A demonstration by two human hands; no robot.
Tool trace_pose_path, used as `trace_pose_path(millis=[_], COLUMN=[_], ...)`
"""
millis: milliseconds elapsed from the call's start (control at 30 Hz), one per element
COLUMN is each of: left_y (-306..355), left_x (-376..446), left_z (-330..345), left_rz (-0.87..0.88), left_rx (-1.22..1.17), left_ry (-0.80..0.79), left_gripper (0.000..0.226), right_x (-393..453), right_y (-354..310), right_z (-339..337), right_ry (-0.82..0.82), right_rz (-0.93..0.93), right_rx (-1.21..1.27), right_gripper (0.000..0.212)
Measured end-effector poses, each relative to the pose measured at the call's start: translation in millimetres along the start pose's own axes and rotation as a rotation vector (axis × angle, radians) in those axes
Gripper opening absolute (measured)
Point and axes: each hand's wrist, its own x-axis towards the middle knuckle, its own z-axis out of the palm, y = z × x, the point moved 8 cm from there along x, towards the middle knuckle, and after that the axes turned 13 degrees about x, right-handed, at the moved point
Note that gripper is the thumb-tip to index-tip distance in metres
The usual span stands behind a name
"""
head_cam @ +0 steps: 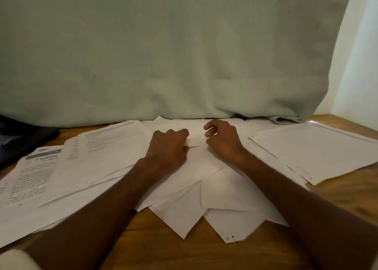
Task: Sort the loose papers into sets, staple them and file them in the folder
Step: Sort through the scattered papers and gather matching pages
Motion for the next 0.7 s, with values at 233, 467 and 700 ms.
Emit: trace_pose_path(millis=[233, 467, 700], left_y=[-41, -96, -126], left_x=[-8, -11, -18], left_z=[-63, -85, -33], left_rz=[-0.180, -0.388, -0.740], left_rx=[-0.484, -1.731, -1.891], left_ry=[0.310, 0.351, 0.448], left_gripper=[0.019, 0.015, 0.012], right_x=[6, 6, -3], right_y=[7, -7, -28], right_z=[-13, 4, 11], right_ry=[0.101, -0.191, -0.375], right_rz=[0.010, 0.177, 0.095], right_rx=[0.117, 0.883, 0.976], right_gripper=[0.029, 0.067, 0.048])
